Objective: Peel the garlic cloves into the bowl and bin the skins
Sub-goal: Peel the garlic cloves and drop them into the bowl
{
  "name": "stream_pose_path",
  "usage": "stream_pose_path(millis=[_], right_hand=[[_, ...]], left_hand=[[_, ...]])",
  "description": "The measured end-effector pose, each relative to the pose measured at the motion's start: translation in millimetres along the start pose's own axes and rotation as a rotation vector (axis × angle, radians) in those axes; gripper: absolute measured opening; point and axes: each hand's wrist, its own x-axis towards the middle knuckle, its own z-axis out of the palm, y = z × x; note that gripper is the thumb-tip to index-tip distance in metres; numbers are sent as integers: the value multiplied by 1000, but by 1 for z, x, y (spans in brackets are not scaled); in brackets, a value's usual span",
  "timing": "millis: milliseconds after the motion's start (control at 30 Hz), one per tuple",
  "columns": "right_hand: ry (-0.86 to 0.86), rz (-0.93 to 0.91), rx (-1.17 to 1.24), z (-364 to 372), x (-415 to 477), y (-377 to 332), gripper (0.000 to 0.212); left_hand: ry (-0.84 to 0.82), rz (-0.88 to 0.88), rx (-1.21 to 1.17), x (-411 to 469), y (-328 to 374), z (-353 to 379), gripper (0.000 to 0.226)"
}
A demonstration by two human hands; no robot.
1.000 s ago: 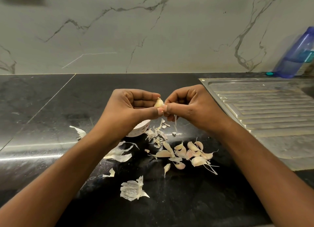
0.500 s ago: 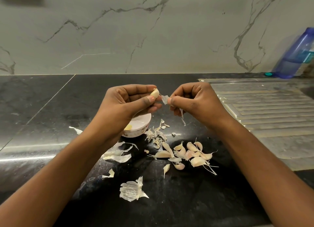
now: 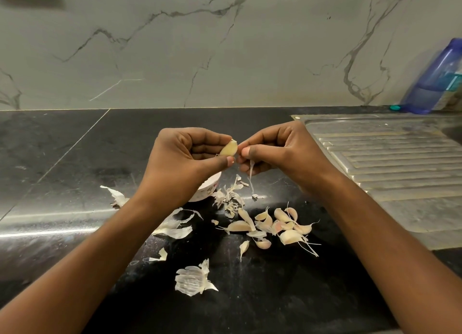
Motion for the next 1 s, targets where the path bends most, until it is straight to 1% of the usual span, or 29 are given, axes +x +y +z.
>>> stream_pose_path(millis=[167, 300, 633, 867, 1000], right_hand=[[-8, 14, -34, 2, 0, 0, 12], [-34, 15, -44, 4, 0, 2, 11], [39, -56, -61, 8, 0, 4, 8], [58, -40, -39, 7, 1, 2, 9], [57, -21, -26, 6, 0, 0, 10]], left_hand=[[4, 65, 82, -1, -3, 1, 29], [21, 70, 107, -1, -5, 2, 28], [29, -18, -44, -2, -1, 3, 29], [11, -92, -149, -2, 2, 1, 30], [5, -106, -158, -2, 5, 1, 31]])
